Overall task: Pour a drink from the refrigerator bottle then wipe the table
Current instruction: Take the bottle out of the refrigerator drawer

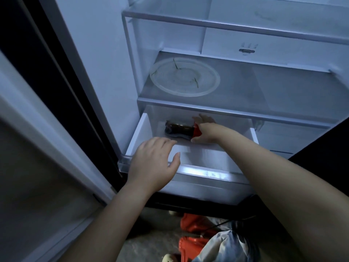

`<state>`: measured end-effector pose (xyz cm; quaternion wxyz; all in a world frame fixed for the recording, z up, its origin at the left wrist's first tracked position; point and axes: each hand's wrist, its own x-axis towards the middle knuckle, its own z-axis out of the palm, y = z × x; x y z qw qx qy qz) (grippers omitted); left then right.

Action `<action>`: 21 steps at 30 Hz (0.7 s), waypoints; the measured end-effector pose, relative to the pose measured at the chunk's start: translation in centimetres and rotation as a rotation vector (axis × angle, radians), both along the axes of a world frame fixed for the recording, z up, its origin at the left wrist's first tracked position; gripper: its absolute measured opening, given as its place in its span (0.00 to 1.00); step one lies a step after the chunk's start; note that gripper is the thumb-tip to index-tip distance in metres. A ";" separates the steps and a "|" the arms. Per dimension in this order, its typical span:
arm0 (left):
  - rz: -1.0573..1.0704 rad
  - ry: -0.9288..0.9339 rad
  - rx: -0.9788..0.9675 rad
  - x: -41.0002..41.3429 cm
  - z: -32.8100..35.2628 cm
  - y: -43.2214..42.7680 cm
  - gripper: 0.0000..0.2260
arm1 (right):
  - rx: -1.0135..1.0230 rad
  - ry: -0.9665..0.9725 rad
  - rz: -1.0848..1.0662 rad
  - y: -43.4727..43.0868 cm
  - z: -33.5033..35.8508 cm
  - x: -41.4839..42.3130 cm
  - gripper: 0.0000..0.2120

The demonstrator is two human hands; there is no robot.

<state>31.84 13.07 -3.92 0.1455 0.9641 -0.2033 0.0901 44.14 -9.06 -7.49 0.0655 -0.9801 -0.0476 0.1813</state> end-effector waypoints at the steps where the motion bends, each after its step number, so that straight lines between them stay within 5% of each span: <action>1: 0.001 0.003 0.000 0.0 0.0 0.0 0.23 | 0.000 -0.018 0.016 -0.1 -0.5 0.3 0.47; 14: -0.007 -0.004 -0.026 0.0 -0.1 0.0 0.21 | 0.043 -0.218 0.059 -0.7 -3.0 0.6 0.45; 21: -0.005 -0.020 -0.048 0.0 -0.2 0.0 0.21 | 0.052 -0.011 0.037 -1.4 -4.0 0.1 0.46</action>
